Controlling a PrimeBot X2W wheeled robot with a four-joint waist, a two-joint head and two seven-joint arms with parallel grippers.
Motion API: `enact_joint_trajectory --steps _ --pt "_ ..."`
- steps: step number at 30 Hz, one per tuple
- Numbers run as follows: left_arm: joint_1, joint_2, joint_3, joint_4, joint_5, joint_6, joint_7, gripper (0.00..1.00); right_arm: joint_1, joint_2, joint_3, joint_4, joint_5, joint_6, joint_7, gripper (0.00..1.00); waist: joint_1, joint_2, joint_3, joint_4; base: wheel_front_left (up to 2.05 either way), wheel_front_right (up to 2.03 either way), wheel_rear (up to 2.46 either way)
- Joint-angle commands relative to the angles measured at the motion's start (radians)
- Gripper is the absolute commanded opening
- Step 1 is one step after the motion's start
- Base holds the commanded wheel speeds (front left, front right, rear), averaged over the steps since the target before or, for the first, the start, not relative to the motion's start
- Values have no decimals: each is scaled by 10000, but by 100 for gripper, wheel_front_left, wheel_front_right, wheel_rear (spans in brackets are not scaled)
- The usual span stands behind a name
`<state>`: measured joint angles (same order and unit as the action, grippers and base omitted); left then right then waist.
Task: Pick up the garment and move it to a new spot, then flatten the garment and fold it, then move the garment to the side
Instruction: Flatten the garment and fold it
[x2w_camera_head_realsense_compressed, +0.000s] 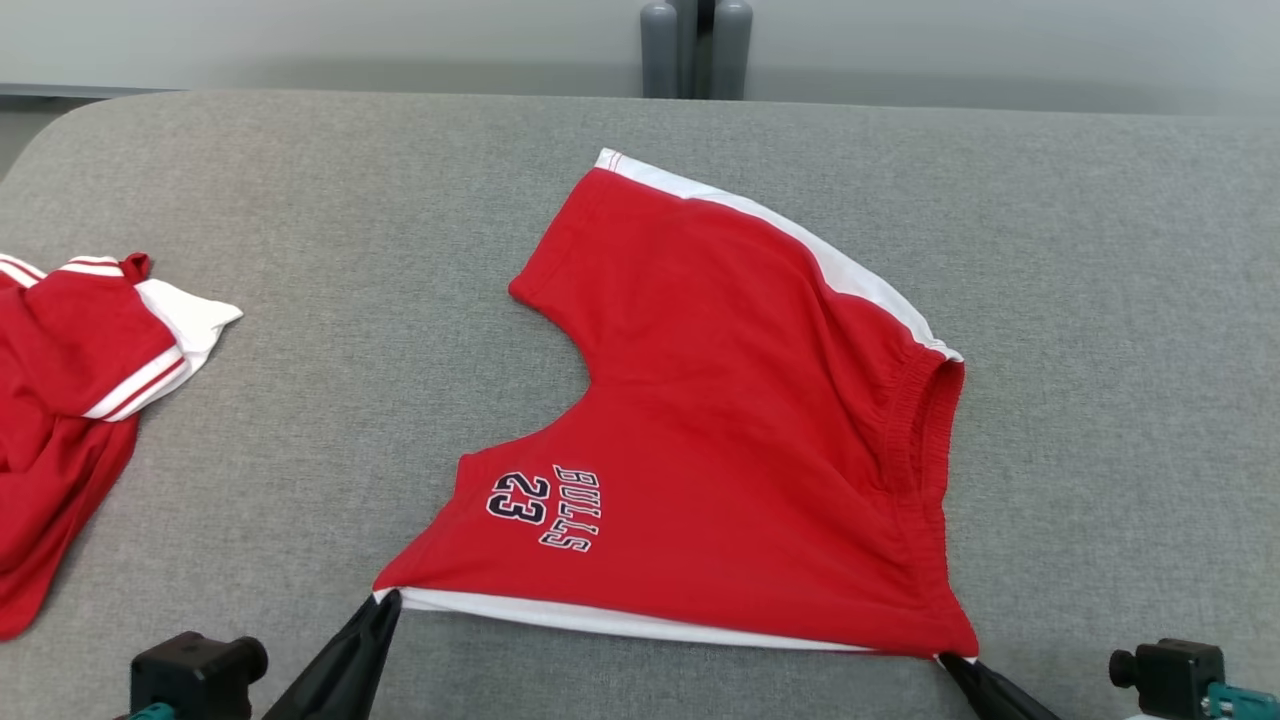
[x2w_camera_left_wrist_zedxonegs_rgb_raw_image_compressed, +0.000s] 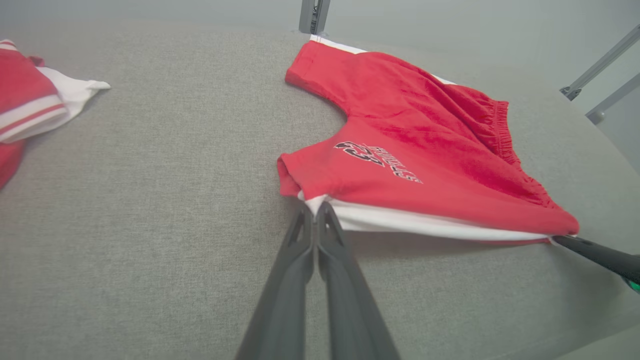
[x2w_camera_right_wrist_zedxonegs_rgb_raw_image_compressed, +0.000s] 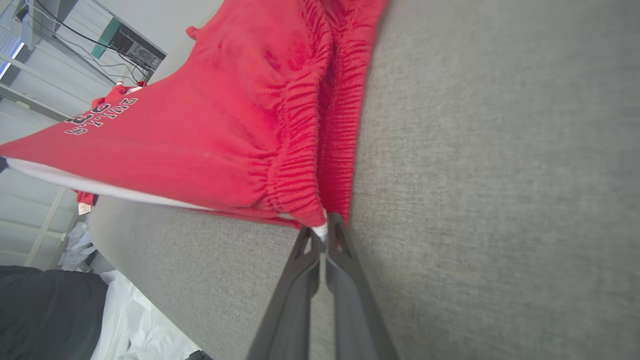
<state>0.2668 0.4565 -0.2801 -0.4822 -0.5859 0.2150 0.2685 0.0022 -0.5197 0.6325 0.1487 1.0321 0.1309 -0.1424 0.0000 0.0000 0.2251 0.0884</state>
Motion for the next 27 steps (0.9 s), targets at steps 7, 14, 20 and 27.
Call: enact_joint_trajectory --steps 7,14,20,27 --pt "-663 426 404 -334 135 -56 125 0 903 949 -1996 -1251 -1042 1 936 0 0 0 137 -253 0 0 0" --pt "-3142 737 374 778 43 -974 330 0 126 2597 -3403 -1973 -1940 4 1670 0 0 0 655 -644 0 0 0" --pt "-6802 98 153 3397 -740 -2155 537 0 -1709 3851 -3918 -1587 -2973 4 1858 0 0 0 1661 -1004 0 0 0" --pt "-10331 -498 -693 6626 -470 -3070 739 0 -3580 4286 -3824 -489 -3209 4 1508 0 0 0 2596 -1490 0 0 0"
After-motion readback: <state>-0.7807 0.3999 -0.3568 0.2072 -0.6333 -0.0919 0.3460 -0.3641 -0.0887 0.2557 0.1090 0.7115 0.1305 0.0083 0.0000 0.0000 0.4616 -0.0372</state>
